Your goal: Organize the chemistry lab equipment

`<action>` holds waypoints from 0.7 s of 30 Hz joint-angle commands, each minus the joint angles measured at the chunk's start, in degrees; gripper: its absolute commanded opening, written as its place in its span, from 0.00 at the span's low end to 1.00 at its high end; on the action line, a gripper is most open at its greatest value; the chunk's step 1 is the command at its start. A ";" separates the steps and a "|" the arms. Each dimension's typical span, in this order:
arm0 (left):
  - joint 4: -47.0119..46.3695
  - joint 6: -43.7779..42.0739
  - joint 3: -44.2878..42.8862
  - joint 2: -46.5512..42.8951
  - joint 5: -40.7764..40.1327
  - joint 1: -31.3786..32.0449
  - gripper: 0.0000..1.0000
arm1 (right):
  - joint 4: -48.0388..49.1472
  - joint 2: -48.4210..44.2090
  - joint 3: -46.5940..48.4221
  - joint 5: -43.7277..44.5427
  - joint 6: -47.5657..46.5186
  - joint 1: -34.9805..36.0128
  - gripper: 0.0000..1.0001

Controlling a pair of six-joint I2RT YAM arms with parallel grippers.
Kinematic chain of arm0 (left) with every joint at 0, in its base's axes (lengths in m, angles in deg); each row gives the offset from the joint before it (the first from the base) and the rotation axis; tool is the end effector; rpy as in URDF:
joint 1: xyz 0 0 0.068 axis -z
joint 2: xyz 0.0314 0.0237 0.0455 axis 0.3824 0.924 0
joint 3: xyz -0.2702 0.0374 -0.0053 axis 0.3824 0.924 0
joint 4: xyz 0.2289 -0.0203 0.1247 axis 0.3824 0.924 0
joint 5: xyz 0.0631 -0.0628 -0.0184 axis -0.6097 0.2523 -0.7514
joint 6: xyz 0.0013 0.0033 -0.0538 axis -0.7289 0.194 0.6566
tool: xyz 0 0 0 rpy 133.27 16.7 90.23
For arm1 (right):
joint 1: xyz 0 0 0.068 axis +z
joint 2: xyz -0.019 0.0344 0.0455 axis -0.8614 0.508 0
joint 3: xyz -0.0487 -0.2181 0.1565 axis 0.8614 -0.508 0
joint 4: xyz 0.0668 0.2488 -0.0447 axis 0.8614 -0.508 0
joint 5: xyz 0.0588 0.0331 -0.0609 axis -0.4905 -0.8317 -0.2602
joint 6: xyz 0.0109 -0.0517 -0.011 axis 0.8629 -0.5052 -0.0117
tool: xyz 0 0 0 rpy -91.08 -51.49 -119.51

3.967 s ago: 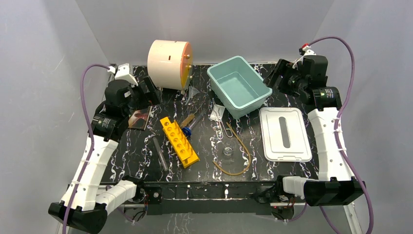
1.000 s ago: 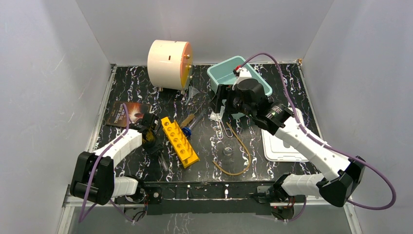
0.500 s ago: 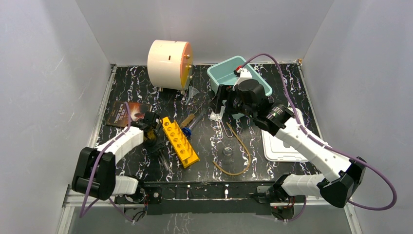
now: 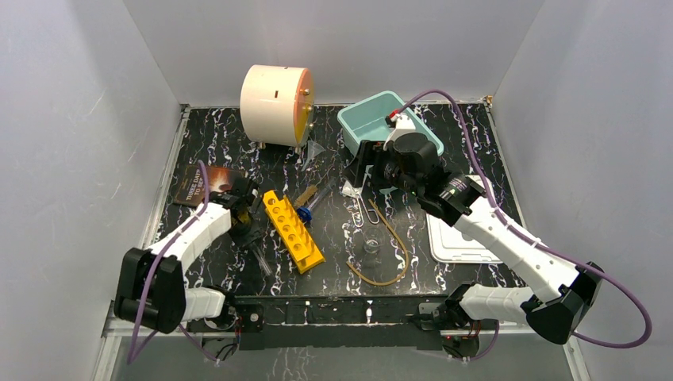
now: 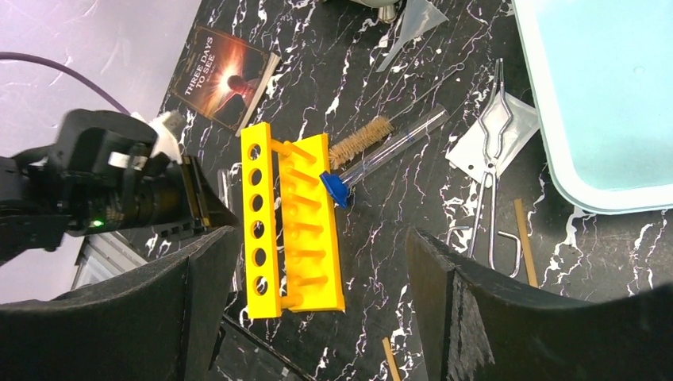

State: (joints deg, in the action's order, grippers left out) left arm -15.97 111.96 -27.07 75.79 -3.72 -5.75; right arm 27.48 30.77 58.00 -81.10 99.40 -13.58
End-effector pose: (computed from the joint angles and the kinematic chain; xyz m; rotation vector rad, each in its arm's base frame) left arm 0.2109 -0.0573 0.1807 -0.8228 2.6966 -0.0205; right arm 0.1854 0.1840 0.3928 -0.1281 1.9957 0.7728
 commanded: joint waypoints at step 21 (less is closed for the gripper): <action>14.42 7.38 -22.62 -17.44 7.40 0.21 0.16 | 17.25 6.32 -4.80 -20.14 1.39 5.32 0.92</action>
State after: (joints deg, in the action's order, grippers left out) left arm -2.16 119.06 -46.96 59.12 -2.26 -5.75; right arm 38.60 33.94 51.47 -96.11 100.23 -10.54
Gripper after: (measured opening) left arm 0.208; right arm 0.917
